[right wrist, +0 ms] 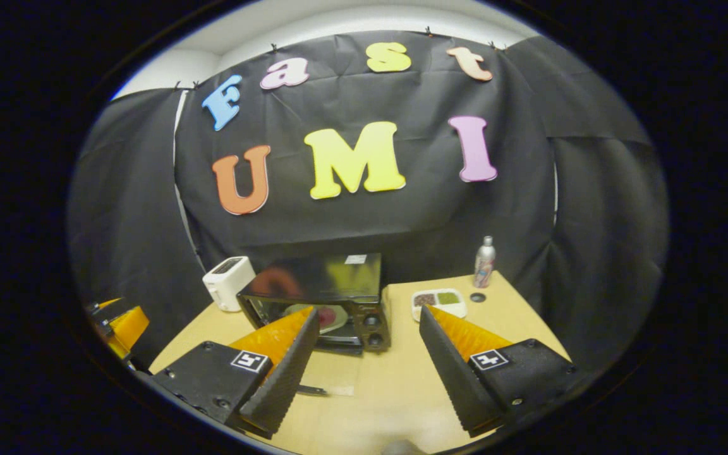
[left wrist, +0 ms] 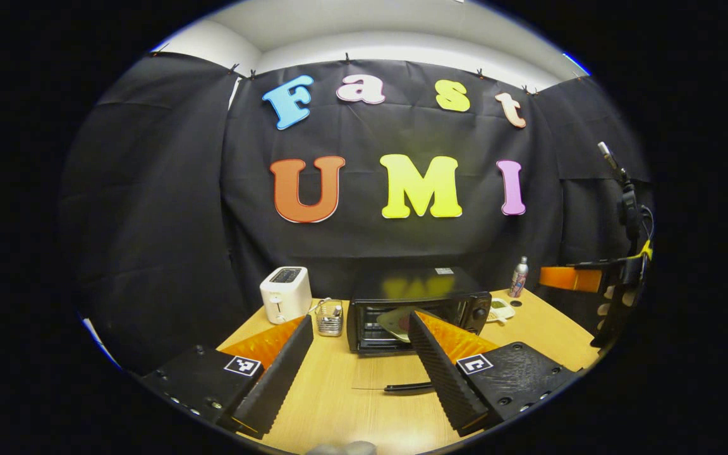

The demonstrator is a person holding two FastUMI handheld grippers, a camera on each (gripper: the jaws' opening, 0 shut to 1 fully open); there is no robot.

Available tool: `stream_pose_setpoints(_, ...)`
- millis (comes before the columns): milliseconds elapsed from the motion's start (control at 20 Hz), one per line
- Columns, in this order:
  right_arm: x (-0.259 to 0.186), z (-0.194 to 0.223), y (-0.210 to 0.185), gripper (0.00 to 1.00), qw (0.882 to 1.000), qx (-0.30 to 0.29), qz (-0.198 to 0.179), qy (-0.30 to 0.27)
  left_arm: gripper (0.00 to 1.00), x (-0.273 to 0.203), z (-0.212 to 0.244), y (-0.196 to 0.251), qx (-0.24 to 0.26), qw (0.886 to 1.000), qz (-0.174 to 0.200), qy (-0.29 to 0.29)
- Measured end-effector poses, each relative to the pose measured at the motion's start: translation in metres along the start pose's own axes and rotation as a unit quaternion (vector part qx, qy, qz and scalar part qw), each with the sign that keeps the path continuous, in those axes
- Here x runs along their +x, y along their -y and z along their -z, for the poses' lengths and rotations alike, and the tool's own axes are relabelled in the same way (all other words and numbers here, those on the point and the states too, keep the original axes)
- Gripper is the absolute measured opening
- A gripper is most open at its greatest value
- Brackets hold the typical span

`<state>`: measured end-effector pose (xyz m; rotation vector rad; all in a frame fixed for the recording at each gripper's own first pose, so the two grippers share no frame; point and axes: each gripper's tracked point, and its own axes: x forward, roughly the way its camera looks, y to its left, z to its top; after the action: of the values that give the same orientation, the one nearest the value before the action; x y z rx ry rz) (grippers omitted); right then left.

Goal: Open the electric oven with the left hand, put the food in, and close the electric oven.

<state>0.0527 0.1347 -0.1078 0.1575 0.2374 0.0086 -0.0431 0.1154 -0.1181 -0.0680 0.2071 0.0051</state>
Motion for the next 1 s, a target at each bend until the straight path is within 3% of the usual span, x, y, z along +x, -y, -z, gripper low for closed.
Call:
stream_pose_setpoints(50, -0.005, -0.001, 0.014, 0.96, 1.000, -0.007, 0.011, 0.003, 0.96, 0.003, 0.004, 0.005, 0.003, 1.000, 0.004, -0.004)
stream_pose_setpoints(250, -0.024, -0.003, 0.061, 1.00, 0.999, -0.020, 0.044, 0.003, 0.97, 0.013, 0.018, 0.028, 0.008, 1.000, 0.011, -0.018)
stream_pose_setpoints(300, -0.024, 0.000, 0.069, 0.96, 0.999, -0.016, 0.046, -0.005, 0.97, 0.016, 0.022, 0.034, 0.007, 1.000, 0.010, -0.025)
stream_pose_setpoints(400, -0.023, -0.004, 0.081, 1.00, 0.999, -0.012, 0.047, -0.003, 0.97, 0.020, 0.025, 0.045, 0.007, 0.999, 0.013, -0.028)
stream_pose_setpoints(550, -0.023, -0.002, 0.092, 1.00, 0.999, -0.011, 0.046, -0.010, 0.97, 0.026, 0.031, 0.057, 0.006, 0.999, 0.017, -0.036)
stream_pose_setpoints(600, -0.022, -0.002, 0.095, 0.96, 0.999, -0.011, 0.047, -0.011, 0.97, 0.028, 0.035, 0.060, 0.008, 0.999, 0.017, -0.040)
stream_pose_setpoints(1000, -0.026, 0.009, 0.111, 1.00, 0.998, -0.015, 0.049, -0.037, 0.97, 0.042, 0.137, 0.075, -0.004, 0.991, 0.026, -0.134)
